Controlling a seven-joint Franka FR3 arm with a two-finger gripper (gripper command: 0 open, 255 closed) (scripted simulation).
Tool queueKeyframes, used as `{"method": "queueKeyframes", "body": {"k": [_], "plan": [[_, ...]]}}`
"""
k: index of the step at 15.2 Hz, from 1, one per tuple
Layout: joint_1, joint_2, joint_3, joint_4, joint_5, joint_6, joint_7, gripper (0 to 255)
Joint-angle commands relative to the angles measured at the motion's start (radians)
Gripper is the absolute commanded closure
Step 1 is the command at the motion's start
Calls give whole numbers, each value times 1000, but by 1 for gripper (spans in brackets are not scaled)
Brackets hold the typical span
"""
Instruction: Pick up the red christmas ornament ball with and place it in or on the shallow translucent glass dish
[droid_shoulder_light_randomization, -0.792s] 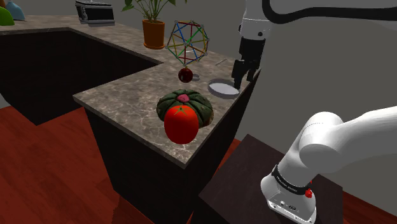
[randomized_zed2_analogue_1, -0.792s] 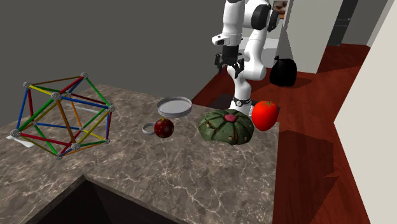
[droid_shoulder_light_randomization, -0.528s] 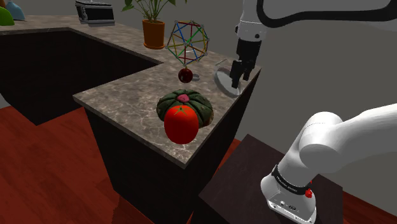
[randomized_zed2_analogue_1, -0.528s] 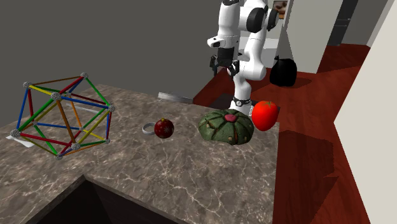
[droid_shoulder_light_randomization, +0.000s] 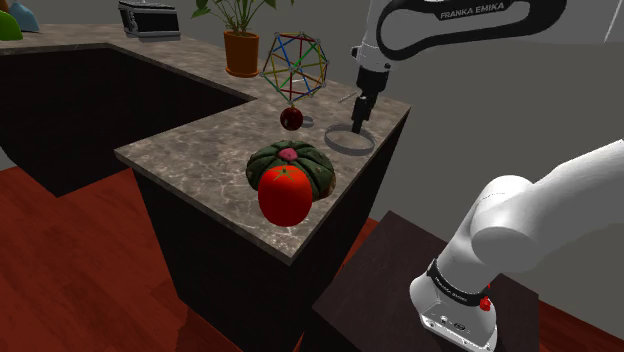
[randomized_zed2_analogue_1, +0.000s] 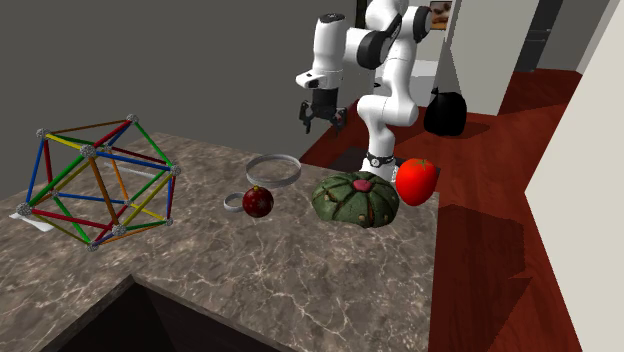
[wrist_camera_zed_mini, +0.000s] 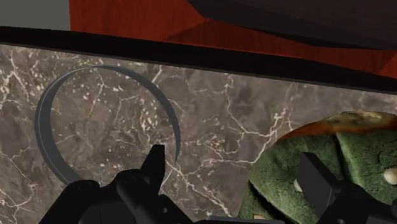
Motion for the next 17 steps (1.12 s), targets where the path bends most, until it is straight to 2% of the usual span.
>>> {"method": "queueKeyframes", "body": {"k": [1,8,12,17], "plan": [[10,48,-29,13,-9,61,-78,0],[49,282,-124,150,29,237,-363,0],[65,425,-157,259,96,308,-537,0],[63,607,-163,424,206,358,-754,0]]}}
